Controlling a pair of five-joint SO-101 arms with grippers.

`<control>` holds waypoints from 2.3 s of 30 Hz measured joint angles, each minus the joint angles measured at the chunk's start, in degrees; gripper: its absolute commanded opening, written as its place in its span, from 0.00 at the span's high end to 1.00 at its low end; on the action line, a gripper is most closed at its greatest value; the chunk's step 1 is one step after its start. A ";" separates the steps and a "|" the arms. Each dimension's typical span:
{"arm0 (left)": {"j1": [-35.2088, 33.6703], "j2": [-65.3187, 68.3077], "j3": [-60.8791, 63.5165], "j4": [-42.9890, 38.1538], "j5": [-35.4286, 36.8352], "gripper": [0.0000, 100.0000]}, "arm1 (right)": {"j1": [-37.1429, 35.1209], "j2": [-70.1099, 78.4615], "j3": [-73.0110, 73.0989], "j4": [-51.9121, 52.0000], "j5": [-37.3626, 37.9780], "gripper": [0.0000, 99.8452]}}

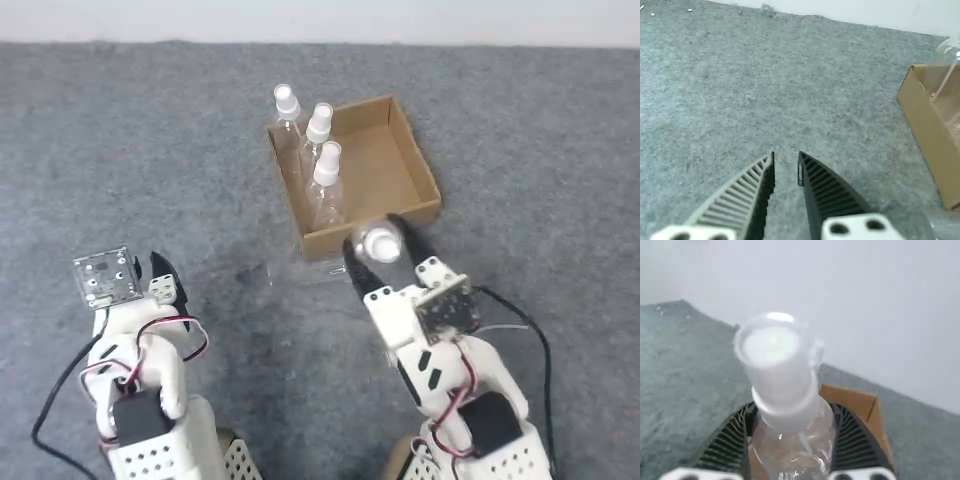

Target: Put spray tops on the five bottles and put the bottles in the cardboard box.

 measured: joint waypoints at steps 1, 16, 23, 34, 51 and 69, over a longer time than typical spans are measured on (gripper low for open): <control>0.00 0.00 0.00 0.00 0.00 0.93 | 0.62 0.00 -1.14 0.00 0.00 0.98; 0.00 0.00 0.00 0.00 0.00 0.93 | 9.14 21.80 -15.30 -8.09 3.78 0.98; 0.00 0.00 0.00 0.00 0.00 0.89 | 10.55 35.43 -15.30 -16.79 3.78 0.98; -0.53 0.00 0.00 0.00 0.00 0.87 | 11.08 51.25 -23.03 -21.19 3.78 0.98; -0.44 0.00 0.00 0.00 0.00 0.87 | 13.89 72.79 -34.02 -27.60 3.78 0.98; -0.44 0.00 0.00 0.00 0.00 0.87 | 14.15 98.73 -51.52 -34.90 -0.09 0.98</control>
